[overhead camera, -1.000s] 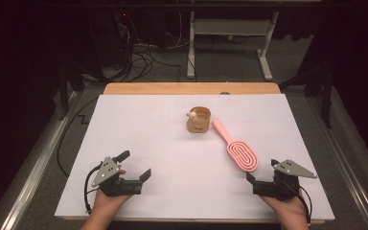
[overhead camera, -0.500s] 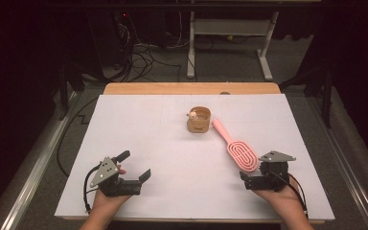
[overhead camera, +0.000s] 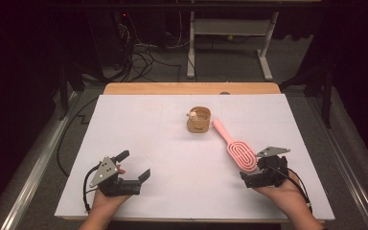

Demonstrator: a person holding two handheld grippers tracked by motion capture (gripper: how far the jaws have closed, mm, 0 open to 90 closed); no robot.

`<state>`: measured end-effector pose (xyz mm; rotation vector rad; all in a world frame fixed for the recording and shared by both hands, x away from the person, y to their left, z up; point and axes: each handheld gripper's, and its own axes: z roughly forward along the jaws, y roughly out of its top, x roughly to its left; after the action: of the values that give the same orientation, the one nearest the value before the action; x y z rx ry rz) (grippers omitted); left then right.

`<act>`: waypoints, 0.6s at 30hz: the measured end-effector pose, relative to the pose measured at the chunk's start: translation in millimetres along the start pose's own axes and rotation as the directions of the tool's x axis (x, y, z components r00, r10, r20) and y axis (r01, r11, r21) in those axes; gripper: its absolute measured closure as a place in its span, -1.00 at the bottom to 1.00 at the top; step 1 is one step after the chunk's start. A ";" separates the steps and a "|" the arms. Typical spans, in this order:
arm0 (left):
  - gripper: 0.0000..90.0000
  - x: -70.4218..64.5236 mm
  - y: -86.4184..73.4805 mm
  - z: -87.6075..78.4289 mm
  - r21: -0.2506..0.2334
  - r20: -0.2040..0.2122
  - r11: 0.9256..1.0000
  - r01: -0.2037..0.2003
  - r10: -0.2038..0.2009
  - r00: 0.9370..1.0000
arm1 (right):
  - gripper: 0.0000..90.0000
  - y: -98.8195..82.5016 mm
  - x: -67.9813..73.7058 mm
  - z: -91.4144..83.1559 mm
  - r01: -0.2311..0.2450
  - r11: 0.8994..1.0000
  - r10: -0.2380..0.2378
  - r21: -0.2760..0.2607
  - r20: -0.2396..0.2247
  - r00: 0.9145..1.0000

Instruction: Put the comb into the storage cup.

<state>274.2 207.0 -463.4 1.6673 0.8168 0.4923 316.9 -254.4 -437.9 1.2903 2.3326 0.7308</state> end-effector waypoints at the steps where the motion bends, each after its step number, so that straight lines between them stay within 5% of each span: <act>1: -1.00 -0.1 -0.1 0.3 0.003 0.001 1.000 -0.002 0.002 1.000 | -0.99 3.9 -0.3 -0.2 0.007 1.000 -0.007 0.019 0.000 1.000; 18: -1.00 -0.6 -0.7 1.2 0.007 0.000 1.000 -0.009 0.009 1.000 | -0.99 36.7 -8.4 23.9 0.024 0.994 -0.020 0.105 -0.035 0.999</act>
<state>274.4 205.8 -464.3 1.6779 0.8122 0.4957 358.5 -239.1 -434.1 1.3036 2.4383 0.6352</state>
